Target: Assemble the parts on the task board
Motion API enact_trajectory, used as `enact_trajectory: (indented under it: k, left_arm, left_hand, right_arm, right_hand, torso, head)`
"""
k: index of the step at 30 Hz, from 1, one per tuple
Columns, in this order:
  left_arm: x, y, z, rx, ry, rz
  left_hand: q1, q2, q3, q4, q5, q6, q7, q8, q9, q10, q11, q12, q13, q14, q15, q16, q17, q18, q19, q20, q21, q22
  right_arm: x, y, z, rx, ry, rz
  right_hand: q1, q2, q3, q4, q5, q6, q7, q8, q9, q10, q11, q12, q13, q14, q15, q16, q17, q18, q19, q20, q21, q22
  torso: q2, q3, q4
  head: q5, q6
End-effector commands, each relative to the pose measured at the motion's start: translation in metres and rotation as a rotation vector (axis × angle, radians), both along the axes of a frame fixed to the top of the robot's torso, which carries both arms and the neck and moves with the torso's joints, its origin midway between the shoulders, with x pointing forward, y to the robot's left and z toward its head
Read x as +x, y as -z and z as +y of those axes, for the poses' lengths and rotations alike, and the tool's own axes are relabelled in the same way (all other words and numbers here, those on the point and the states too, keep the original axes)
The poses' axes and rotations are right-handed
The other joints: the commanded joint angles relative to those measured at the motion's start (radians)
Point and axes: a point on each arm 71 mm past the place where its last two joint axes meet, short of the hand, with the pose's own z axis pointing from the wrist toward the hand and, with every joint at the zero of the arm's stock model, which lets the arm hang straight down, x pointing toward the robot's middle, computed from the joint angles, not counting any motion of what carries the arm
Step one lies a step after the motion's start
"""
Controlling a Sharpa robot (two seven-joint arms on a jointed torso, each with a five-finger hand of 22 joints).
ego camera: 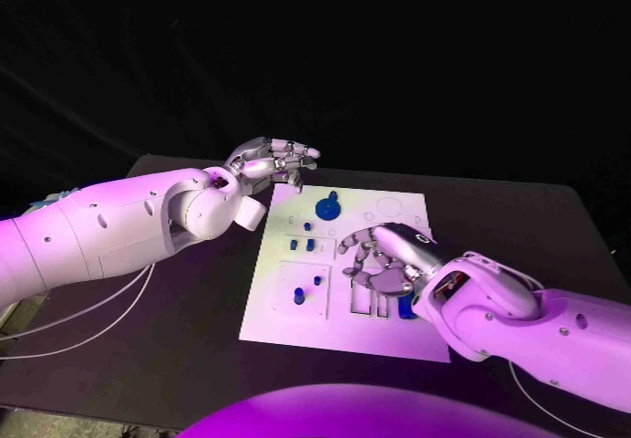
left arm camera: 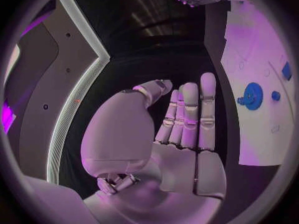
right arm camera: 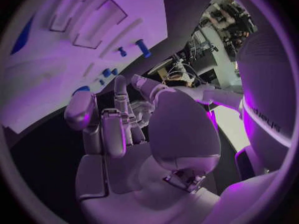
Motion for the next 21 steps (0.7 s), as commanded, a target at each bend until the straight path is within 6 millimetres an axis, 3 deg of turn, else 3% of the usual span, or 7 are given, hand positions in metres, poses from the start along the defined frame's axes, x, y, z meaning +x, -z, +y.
enact_trajectory:
  k: [1,3,5,10,12,16,21]
  left_arm:
    - [-0.001,-0.001,-0.001,-0.005,0.015,-0.004]
    - [-0.001,-0.001,-0.001,-0.005,0.013,-0.005]
    - [-0.001,-0.001,0.000,-0.005,0.012,-0.005]
    - [-0.002,-0.002,0.001,-0.005,0.010,-0.006]
    - [-0.002,-0.002,0.002,-0.005,0.010,-0.007]
    - [-0.002,-0.002,0.002,-0.005,0.010,-0.007]
    - [-0.003,-0.002,0.002,-0.005,0.010,-0.007]
  left_hand:
    - [-0.004,0.005,-0.006,-0.001,-0.002,-0.007,0.000,0.003,0.000,-0.010,0.000,0.005,-0.002,-0.006,-0.002,0.003,-0.002,0.015,0.001,0.004,-0.006,-0.002]
    - [-0.004,0.005,-0.006,-0.001,-0.002,-0.007,0.000,0.003,0.000,-0.010,0.000,0.005,-0.002,-0.006,-0.002,0.003,-0.002,0.015,0.001,0.004,-0.006,-0.002]
    - [-0.004,0.005,-0.006,-0.001,-0.002,-0.007,0.000,0.003,0.000,-0.010,0.000,0.005,-0.002,-0.006,-0.002,0.003,-0.002,0.015,0.001,0.004,-0.006,-0.002]
    - [-0.004,0.005,-0.006,-0.001,-0.002,-0.007,0.000,0.003,0.000,-0.010,0.000,0.005,-0.002,-0.006,-0.002,0.003,-0.002,0.015,0.001,0.004,-0.006,-0.002]
    - [-0.004,0.005,-0.006,-0.001,-0.002,-0.007,0.000,0.003,0.000,-0.010,0.000,0.005,-0.002,-0.006,-0.002,0.003,-0.002,0.015,0.001,0.004,-0.006,-0.002]
    - [-0.004,0.005,-0.006,-0.001,-0.002,-0.007,0.000,0.003,0.000,-0.010,0.000,0.005,-0.002,-0.006,-0.002,0.003,-0.002,0.015,0.001,0.004,-0.006,-0.002]
    - [-0.004,0.005,-0.006,-0.001,-0.002,-0.007,0.000,0.003,0.000,-0.010,0.000,0.005,-0.002,-0.006,-0.002,0.003,-0.002,0.015,0.001,0.004,-0.006,-0.002]
  right_arm:
    - [0.009,0.004,-0.030,0.089,0.129,0.264]
    - [0.012,0.005,-0.050,0.073,0.182,0.316]
    - [0.013,0.005,-0.069,0.054,0.228,0.352]
    - [0.007,0.008,-0.096,0.001,0.292,0.379]
    - [0.002,0.011,-0.104,-0.038,0.308,0.373]
    - [-0.005,0.017,-0.113,-0.097,0.335,0.362]
    - [-0.013,0.028,-0.115,-0.150,0.357,0.364]
  right_hand:
    - [-0.017,0.010,-0.036,0.023,0.015,0.009,-0.011,0.048,0.037,-0.008,-0.013,0.087,0.083,0.051,-0.008,0.010,0.010,-0.017,0.011,-0.005,0.012,0.014]
    - [-0.026,0.012,-0.073,0.042,0.037,-0.008,-0.022,0.103,0.089,-0.036,-0.024,0.224,0.211,0.057,-0.016,0.026,0.038,-0.023,0.027,-0.013,0.036,0.038]
    - [-0.040,0.013,-0.092,0.064,0.051,-0.018,-0.027,0.138,0.121,-0.051,-0.026,0.320,0.302,0.066,-0.018,0.048,0.084,-0.030,0.044,-0.015,0.066,0.066]
    - [-0.067,0.006,-0.122,0.113,0.051,-0.040,-0.031,0.186,0.171,-0.024,-0.027,0.549,0.552,0.071,-0.020,0.064,0.115,-0.032,0.051,-0.016,0.077,0.083]
    - [-0.084,0.001,-0.142,0.137,0.071,-0.037,-0.035,0.207,0.192,-0.002,-0.030,0.608,0.618,0.072,-0.022,0.068,0.125,-0.034,0.055,-0.018,0.085,0.091]
    - [-0.089,-0.005,-0.162,0.159,0.075,-0.041,-0.040,0.223,0.212,0.023,-0.034,0.664,0.682,0.076,-0.025,0.076,0.146,-0.037,0.063,-0.021,0.097,0.103]
    - [-0.087,-0.008,-0.172,0.170,0.068,-0.055,-0.038,0.221,0.216,0.030,-0.033,0.685,0.707,0.078,-0.024,0.081,0.159,-0.037,0.063,-0.021,0.095,0.103]
  torso:
    - [-0.005,-0.0013,-0.0081]
    - [-0.007,-0.0029,-0.0112]
    - [-0.008,-0.0034,-0.0145]
    - [-0.011,-0.0022,-0.0247]
    - [-0.012,-0.0024,-0.0279]
    - [-0.014,-0.0041,-0.0309]
    - [-0.016,-0.0060,-0.0337]
  head:
    - [-0.024,0.004]
    - [-0.035,0.007]
    - [-0.042,0.006]
    - [-0.053,0.005]
    - [-0.055,0.004]
    - [-0.062,0.010]
    - [-0.062,0.010]
